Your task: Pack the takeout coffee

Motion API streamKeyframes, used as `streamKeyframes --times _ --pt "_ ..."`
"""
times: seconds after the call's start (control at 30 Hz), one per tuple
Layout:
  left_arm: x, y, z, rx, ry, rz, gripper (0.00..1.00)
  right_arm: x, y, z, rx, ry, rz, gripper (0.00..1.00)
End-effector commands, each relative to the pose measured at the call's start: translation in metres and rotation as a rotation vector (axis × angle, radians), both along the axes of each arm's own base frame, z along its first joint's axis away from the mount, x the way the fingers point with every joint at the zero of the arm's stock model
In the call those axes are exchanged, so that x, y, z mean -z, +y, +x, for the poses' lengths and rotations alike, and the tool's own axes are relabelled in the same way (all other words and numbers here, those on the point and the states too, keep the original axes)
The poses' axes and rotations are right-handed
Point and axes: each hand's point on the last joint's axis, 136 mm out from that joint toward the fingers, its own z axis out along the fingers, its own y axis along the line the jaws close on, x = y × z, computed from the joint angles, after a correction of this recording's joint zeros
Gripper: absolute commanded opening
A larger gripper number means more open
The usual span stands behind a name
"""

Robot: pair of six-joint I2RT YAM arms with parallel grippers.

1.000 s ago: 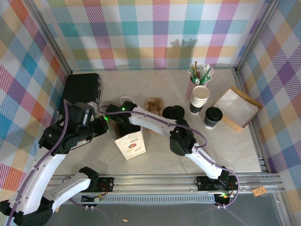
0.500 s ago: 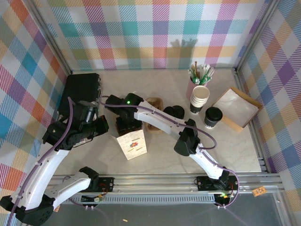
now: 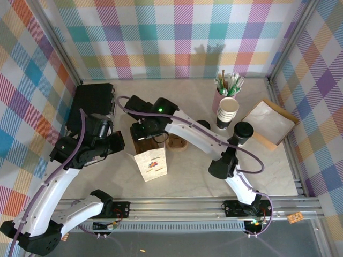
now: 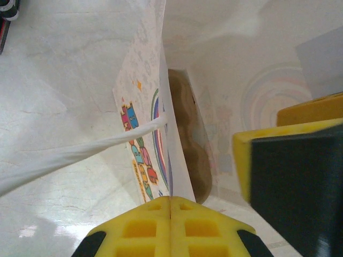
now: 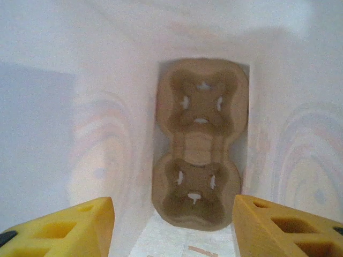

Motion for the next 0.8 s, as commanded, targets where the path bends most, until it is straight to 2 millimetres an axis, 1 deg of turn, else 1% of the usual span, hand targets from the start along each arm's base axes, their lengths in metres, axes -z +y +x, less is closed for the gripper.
streamKeyframes --times 0.0,0.03,0.27,0.3,0.33,0.37,0.43,0.5,0.53,0.6,0.63,0.67,0.7,0.73,0.77 --pt "-0.008 -0.003 -0.003 0.039 -0.010 0.005 0.00 -0.054 0.006 -0.003 -0.071 -0.092 0.138 0.60" --pt "-0.009 -0.003 -0.003 0.043 -0.012 0.006 0.00 -0.061 0.007 -0.003 -0.080 -0.107 0.159 0.60" --pt "-0.016 -0.003 -0.001 0.066 -0.030 0.027 0.00 -0.130 0.010 -0.002 -0.127 -0.218 0.361 0.62" --pt "-0.017 -0.002 -0.001 0.064 -0.032 0.028 0.03 -0.138 0.009 -0.001 -0.124 -0.234 0.382 0.62" --pt "-0.016 -0.002 -0.001 0.063 -0.028 0.030 0.14 -0.148 0.006 0.000 -0.121 -0.255 0.404 0.62" --pt "-0.015 -0.002 -0.001 0.064 -0.024 0.031 0.20 -0.158 0.002 0.001 -0.115 -0.279 0.419 0.62" --pt "-0.011 -0.002 -0.002 0.064 -0.005 0.039 0.26 -0.174 -0.009 0.005 -0.086 -0.331 0.432 0.62" --pt "-0.009 -0.002 -0.002 0.062 0.011 0.045 0.32 -0.189 -0.028 0.010 -0.039 -0.381 0.425 0.63" --pt "-0.008 0.000 -0.004 0.055 0.018 0.051 0.35 -0.194 -0.043 0.014 0.001 -0.404 0.407 0.64" --pt "-0.007 0.001 -0.004 0.048 0.028 0.055 0.36 -0.196 -0.078 0.023 0.093 -0.423 0.349 0.65" --pt "-0.007 0.000 -0.004 0.047 0.033 0.054 0.35 -0.194 -0.103 0.027 0.162 -0.414 0.310 0.66" --pt "-0.007 0.000 -0.003 0.044 0.040 0.054 0.32 -0.188 -0.128 0.031 0.228 -0.390 0.266 0.66" --pt "-0.007 -0.001 -0.003 0.041 0.048 0.052 0.30 -0.179 -0.154 0.035 0.288 -0.356 0.222 0.66" --pt "-0.006 -0.002 -0.002 0.040 0.057 0.051 0.27 -0.167 -0.183 0.038 0.363 -0.313 0.170 0.66" --pt "-0.006 -0.003 -0.002 0.044 0.067 0.049 0.21 -0.156 -0.211 0.038 0.418 -0.276 0.115 0.66"
